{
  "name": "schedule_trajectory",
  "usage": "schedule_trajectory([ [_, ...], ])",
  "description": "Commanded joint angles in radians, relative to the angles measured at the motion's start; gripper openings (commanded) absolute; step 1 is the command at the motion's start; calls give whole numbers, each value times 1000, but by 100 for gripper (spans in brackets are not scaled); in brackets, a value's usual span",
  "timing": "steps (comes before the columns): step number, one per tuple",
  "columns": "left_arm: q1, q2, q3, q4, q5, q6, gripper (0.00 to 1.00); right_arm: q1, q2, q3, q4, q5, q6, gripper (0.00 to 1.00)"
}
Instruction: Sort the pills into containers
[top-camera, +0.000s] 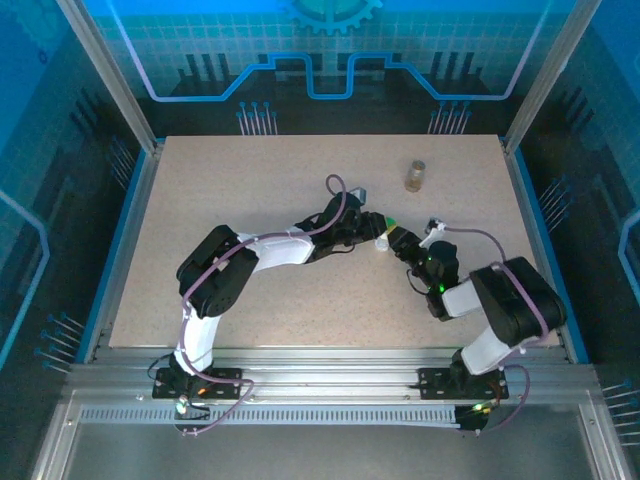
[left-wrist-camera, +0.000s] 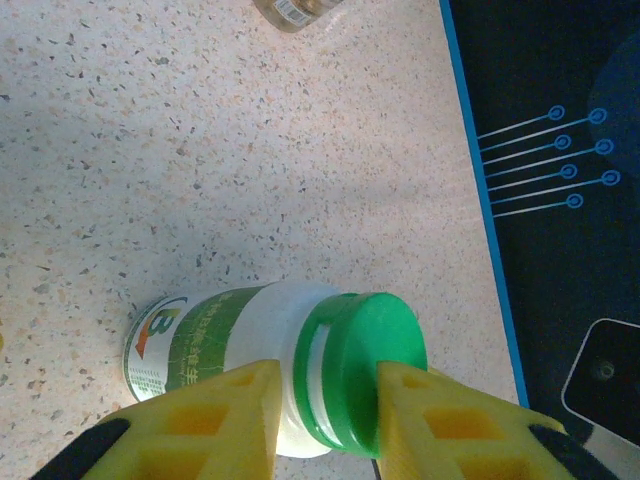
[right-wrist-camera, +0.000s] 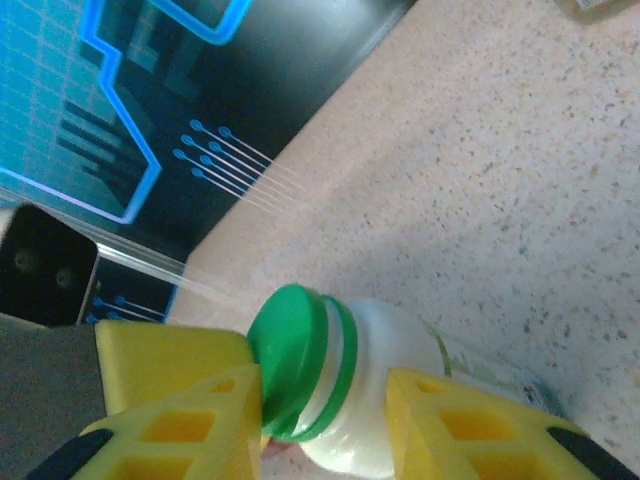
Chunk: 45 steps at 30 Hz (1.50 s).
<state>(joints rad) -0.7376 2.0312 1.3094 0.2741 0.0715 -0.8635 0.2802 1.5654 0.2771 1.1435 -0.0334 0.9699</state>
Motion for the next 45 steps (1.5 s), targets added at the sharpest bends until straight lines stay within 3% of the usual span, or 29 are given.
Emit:
schedule_trajectory([
  [1, 11, 84, -7, -281, -19, 48, 30, 31, -99, 43, -505, -12, -93, 40],
  [11, 34, 32, 109, -317, -5, 62, 34, -1, -430, 254, -964, 58, -305, 43],
  [16, 37, -34, 166, -342, -1, 82, 40, -13, -548, 407, -1279, 83, -512, 54],
  [21, 44, -167, 121, -343, -18, 105, 50, -33, -463, 580, -1485, 59, -665, 71],
  [27, 66, -425, -113, -338, -120, 207, 58, -11, -228, 748, -1561, 23, -728, 80],
  [29, 75, -511, -207, -327, -164, 263, 62, 12, -155, 785, -1574, 58, -740, 90],
  [30, 80, -553, -254, -317, -182, 295, 63, 27, -121, 802, -1573, 79, -749, 100],
  [36, 101, -739, -457, -292, -288, 424, 72, 87, 54, 890, -1615, 158, -778, 100],
  [39, 103, -805, -545, -249, -340, 441, 73, 99, 109, 905, -1616, 162, -769, 94],
  [45, 107, -853, -645, -177, -353, 450, 73, 103, 208, 959, -1637, 173, -766, 65],
])
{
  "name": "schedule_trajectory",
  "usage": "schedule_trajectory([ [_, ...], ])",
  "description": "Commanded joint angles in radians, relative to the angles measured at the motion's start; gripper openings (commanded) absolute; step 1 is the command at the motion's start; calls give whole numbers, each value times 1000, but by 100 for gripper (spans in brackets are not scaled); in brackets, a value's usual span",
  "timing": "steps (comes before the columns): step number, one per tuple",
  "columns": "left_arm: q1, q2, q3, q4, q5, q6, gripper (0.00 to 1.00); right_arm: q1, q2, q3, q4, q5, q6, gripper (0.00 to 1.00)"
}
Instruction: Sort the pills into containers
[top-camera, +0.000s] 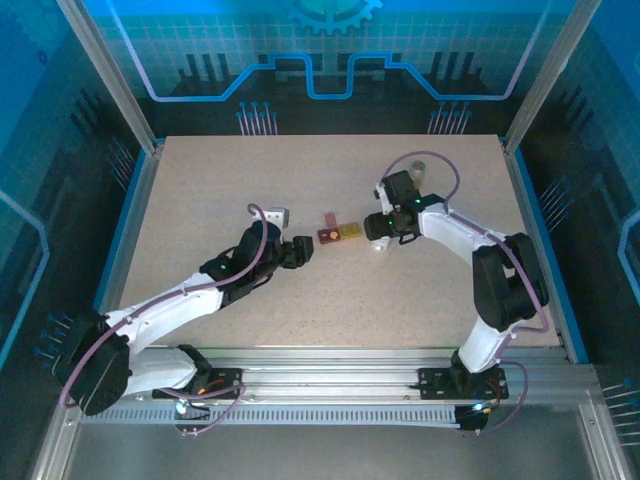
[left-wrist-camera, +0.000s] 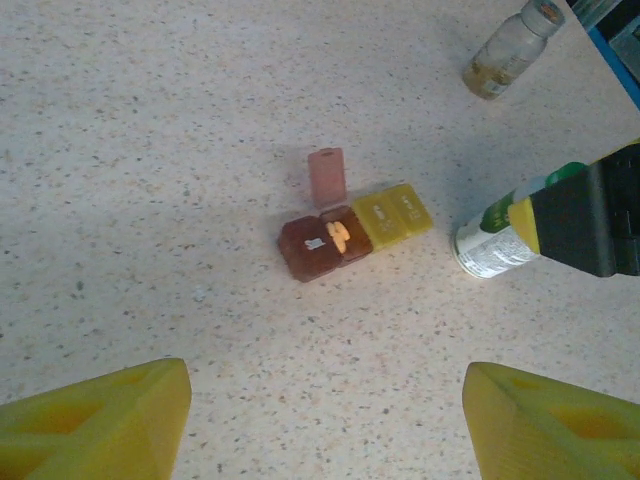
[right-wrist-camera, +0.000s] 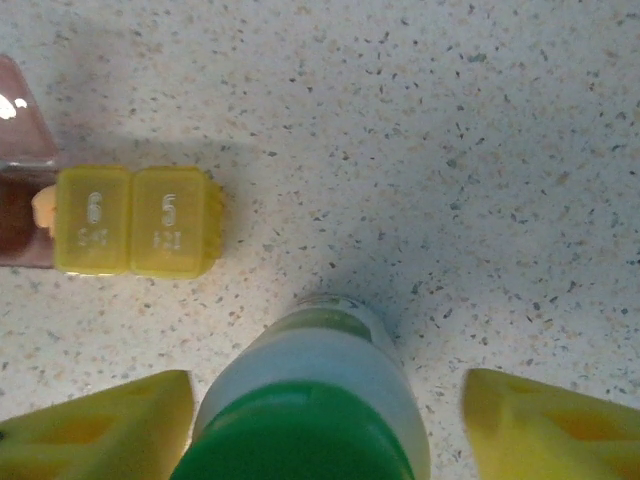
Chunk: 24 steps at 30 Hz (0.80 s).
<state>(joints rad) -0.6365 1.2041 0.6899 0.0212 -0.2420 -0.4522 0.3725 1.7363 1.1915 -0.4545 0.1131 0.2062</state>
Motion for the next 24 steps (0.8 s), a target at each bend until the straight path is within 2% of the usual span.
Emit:
schedule_trajectory([
  [1, 7, -24, -32, 79, -39, 37, 73, 11, 46, 51, -44, 31, -1, 62],
  [5, 6, -14, -49, 92, -32, 34, 73, 13, 71, 83, -68, 32, -7, 50],
  [6, 6, -12, -52, 95, -34, 35, 73, 13, 72, 91, -71, 38, -8, 53],
  [9, 7, -12, -62, 110, -34, 40, 73, 12, 66, 126, -77, 51, -32, 46],
  [11, 8, -12, -64, 116, -33, 45, 73, 7, 79, 176, -87, 55, -61, 45],
  [20, 8, -46, -103, 142, -61, 64, 73, -47, 324, 548, -91, 62, -202, 46],
  [24, 8, -58, -122, 161, -56, 51, 73, -62, 493, 782, -175, 78, -223, 46],
])
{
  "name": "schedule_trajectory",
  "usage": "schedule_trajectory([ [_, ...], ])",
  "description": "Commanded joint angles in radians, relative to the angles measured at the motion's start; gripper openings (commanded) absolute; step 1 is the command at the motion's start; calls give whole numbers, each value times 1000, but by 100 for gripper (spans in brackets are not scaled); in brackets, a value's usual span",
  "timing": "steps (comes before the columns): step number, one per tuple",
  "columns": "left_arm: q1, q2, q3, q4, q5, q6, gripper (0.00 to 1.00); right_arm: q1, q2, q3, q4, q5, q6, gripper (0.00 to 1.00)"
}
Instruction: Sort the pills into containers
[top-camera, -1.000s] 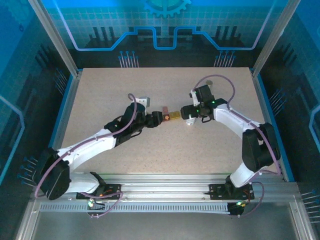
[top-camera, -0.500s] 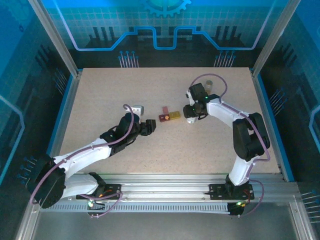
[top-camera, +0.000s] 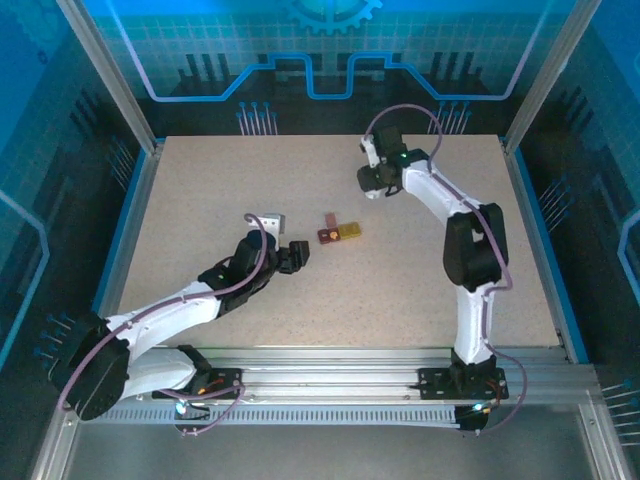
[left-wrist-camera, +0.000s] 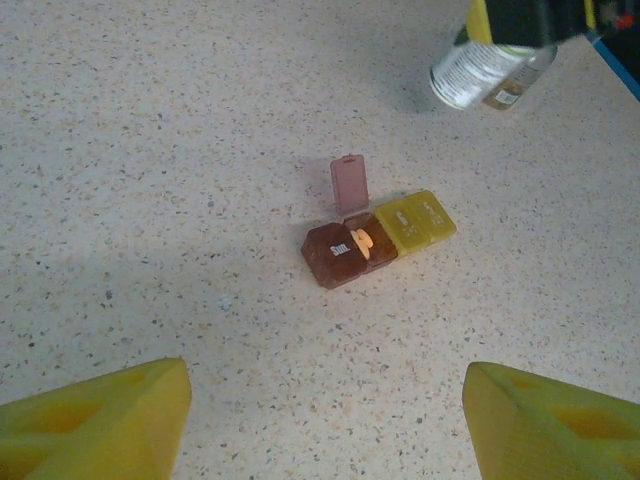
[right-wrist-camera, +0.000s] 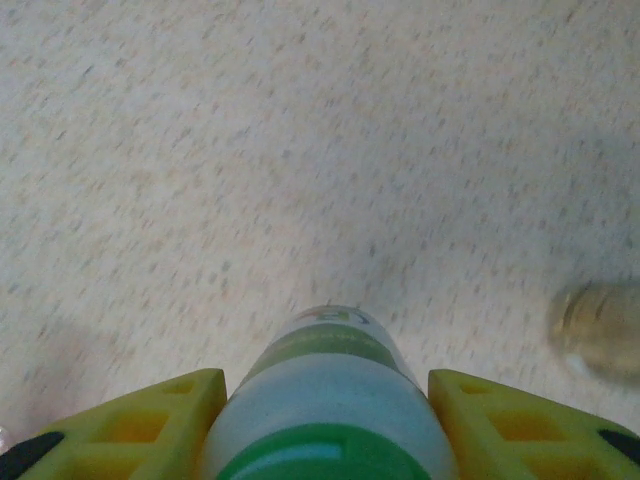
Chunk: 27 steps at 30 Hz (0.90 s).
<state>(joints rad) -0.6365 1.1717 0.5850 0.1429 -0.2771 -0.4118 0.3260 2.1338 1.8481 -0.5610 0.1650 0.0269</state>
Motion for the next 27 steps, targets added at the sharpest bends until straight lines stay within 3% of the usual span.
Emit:
schedule_trajectory([
  [1, 7, -26, -19, 40, -19, 10, 73, -20, 136, 181, -98, 34, -48, 46],
  [10, 10, -23, -24, 50, -32, 19, 73, -33, 337, 459, -270, 27, -10, 53],
  [15, 11, -23, -27, 53, -37, 17, 73, -38, 320, 456, -289, 7, 6, 73],
  [18, 10, -13, -22, 57, -57, 0, 73, -41, 266, 436, -295, -26, 15, 79],
  [22, 17, 17, 7, 49, -56, -45, 68, -38, 103, 302, -243, -48, 22, 82],
  [27, 74, 100, 112, -72, -21, -147, 52, -19, -195, -77, -71, -66, 52, 82],
])
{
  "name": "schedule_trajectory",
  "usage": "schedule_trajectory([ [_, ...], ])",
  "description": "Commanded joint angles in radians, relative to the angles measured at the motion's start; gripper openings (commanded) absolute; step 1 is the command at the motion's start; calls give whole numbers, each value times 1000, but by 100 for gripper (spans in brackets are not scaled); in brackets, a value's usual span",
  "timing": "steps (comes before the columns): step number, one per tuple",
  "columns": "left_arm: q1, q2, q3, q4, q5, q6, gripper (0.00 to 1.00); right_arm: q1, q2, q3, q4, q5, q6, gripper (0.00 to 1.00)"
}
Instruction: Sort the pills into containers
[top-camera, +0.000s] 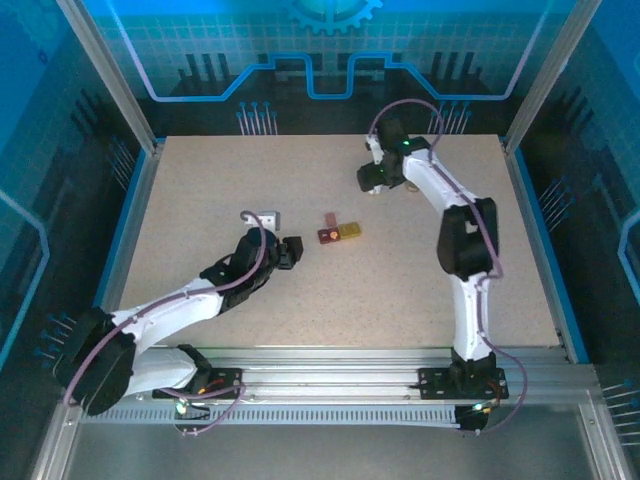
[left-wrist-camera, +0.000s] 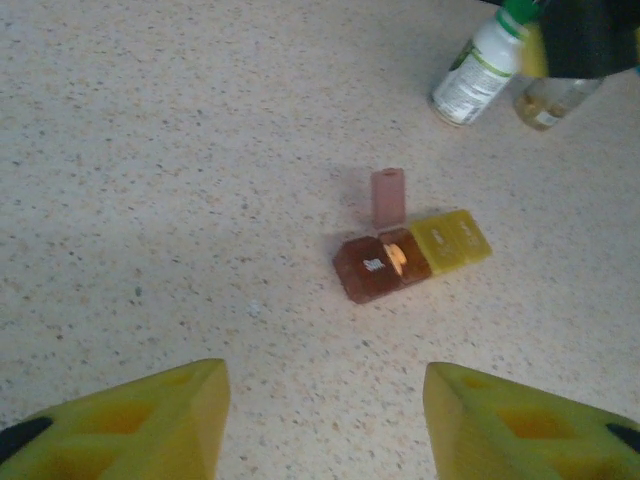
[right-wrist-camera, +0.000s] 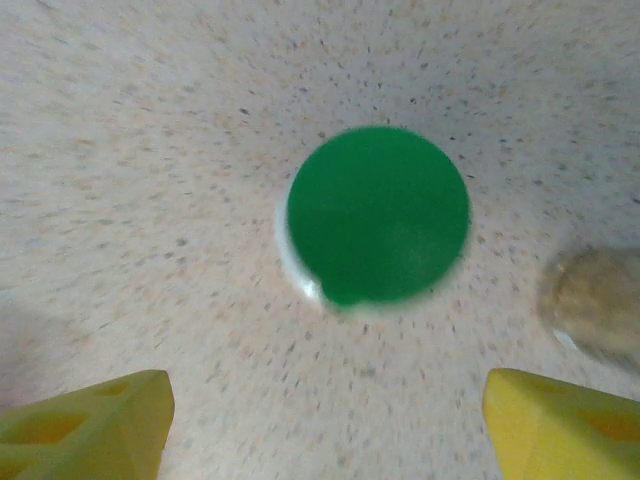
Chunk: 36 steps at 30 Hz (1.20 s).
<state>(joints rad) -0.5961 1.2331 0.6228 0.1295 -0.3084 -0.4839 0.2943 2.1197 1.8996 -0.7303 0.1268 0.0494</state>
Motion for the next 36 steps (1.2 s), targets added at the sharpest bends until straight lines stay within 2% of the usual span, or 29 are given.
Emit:
schedule_trajectory([
  [1, 46, 65, 100, -78, 28, -89, 52, 20, -256, -217, 151, -32, 40, 82],
  [4, 84, 161, 177, -121, 76, -106, 54, 37, -398, -432, 261, -69, 88, 82],
  [7, 141, 283, 278, -153, 219, -123, 56, 48, -465, -593, 365, -128, 144, 81],
  [10, 200, 421, 390, -186, 369, -136, 57, 52, -467, -712, 465, -200, 204, 78],
  [13, 230, 534, 503, -242, 449, -135, 56, 63, -433, -780, 544, -253, 242, 75],
  [20, 236, 704, 684, -339, 463, -98, 51, 94, -334, -797, 629, -272, 239, 69],
  [26, 234, 802, 789, -397, 476, -98, 50, 106, -260, -768, 628, -271, 227, 67],
  [36, 229, 870, 841, -409, 483, -98, 50, 112, -208, -751, 643, -282, 205, 62],
])
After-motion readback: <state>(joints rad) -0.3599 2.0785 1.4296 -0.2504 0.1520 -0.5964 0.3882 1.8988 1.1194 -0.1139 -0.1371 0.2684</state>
